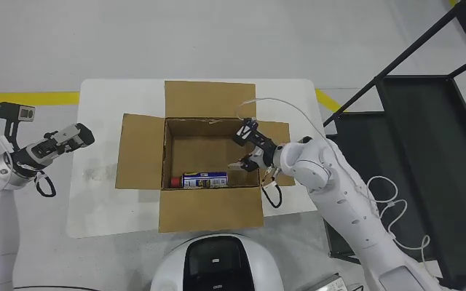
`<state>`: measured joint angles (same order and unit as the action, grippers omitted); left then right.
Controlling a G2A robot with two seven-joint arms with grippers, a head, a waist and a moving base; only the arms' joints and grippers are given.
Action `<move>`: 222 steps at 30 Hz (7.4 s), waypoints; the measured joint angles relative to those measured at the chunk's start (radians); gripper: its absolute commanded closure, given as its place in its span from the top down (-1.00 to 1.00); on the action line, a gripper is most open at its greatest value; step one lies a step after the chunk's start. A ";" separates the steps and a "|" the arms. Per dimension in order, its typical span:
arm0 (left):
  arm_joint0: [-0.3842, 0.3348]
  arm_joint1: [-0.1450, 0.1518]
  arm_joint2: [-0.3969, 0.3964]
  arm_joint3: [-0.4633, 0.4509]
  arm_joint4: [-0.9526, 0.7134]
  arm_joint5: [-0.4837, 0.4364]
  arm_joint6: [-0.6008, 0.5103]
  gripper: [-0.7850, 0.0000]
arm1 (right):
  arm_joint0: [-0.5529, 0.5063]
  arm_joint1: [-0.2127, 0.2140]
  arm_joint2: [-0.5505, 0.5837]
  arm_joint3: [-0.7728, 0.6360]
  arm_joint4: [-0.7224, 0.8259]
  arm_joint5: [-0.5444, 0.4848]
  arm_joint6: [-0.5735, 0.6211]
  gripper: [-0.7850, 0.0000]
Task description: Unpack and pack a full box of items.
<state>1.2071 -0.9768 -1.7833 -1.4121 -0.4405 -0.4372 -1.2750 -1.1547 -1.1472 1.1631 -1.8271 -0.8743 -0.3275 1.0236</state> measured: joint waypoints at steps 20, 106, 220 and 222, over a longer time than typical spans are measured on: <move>0.000 0.000 0.000 0.000 0.000 0.000 0.000 1.00 | 0.205 -0.044 -0.218 0.147 0.016 -0.091 0.026 1.00; 0.000 0.000 0.000 0.000 0.000 0.000 0.000 1.00 | 0.659 -0.280 -0.577 0.827 0.114 -0.359 0.026 -1.00; 0.001 0.010 -0.041 0.018 -0.007 0.025 0.092 1.00 | -0.623 0.057 0.462 0.451 -0.639 -0.412 -2.071 -1.00; 0.001 0.010 -0.041 0.018 -0.007 0.025 0.092 1.00 | -0.622 0.057 0.462 0.450 -0.638 -0.411 -2.070 -1.00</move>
<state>1.2082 -0.9665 -1.8239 -1.3937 -0.4474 -0.4125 -1.1830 -1.7770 -1.0903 1.6249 -1.3769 -1.5127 -0.7380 -1.0464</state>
